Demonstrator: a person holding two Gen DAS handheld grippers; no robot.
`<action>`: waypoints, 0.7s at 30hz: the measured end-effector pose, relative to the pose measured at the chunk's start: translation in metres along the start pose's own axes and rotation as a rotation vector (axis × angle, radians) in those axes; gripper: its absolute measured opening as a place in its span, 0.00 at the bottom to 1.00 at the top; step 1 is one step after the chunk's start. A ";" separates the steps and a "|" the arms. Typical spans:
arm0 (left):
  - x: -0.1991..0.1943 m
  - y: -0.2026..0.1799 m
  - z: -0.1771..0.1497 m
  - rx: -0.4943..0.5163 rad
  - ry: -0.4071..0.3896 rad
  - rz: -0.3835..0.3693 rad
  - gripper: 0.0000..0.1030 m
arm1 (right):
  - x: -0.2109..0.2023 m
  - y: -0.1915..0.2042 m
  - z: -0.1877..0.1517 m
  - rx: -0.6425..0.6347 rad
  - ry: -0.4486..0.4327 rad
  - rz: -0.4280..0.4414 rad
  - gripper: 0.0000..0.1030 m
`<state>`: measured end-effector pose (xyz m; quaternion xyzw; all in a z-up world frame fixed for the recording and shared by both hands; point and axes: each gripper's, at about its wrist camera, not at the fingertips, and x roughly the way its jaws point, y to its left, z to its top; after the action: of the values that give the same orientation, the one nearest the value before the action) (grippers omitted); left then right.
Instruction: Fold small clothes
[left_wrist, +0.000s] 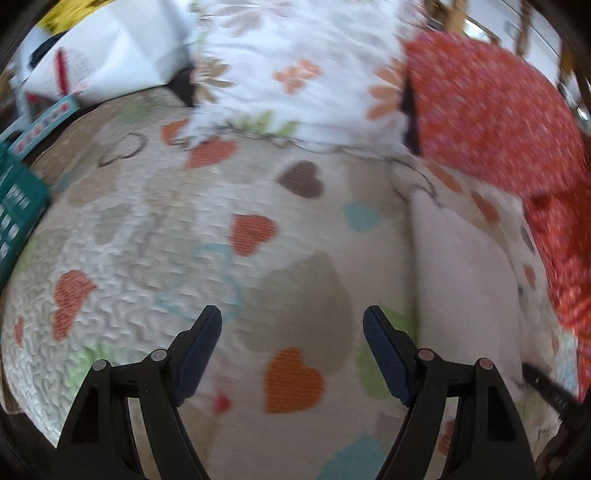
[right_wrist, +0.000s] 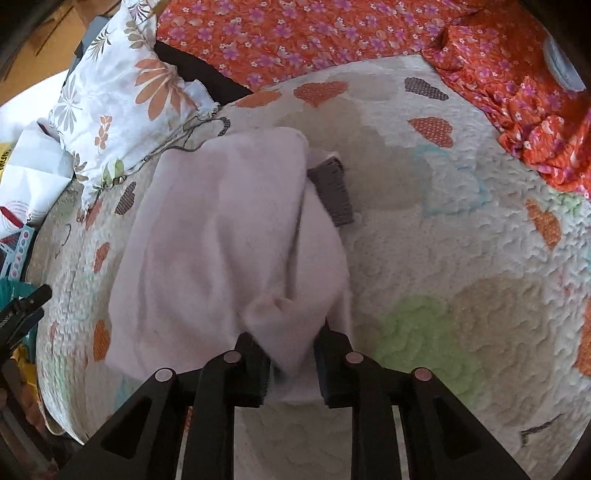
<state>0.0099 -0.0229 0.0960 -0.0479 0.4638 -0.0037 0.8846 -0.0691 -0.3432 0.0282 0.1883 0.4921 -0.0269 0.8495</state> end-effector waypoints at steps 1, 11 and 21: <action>0.002 -0.008 -0.001 0.018 0.007 -0.009 0.76 | -0.003 -0.004 0.001 -0.004 0.000 -0.007 0.21; 0.025 -0.056 -0.012 0.103 0.057 -0.051 0.76 | -0.010 -0.026 0.051 0.025 -0.082 0.023 0.23; 0.050 -0.080 -0.027 0.185 0.110 -0.048 0.76 | 0.035 -0.021 0.064 -0.018 0.004 0.039 0.07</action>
<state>0.0186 -0.1072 0.0468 0.0232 0.5082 -0.0705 0.8580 -0.0028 -0.3797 0.0213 0.1902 0.4904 -0.0057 0.8505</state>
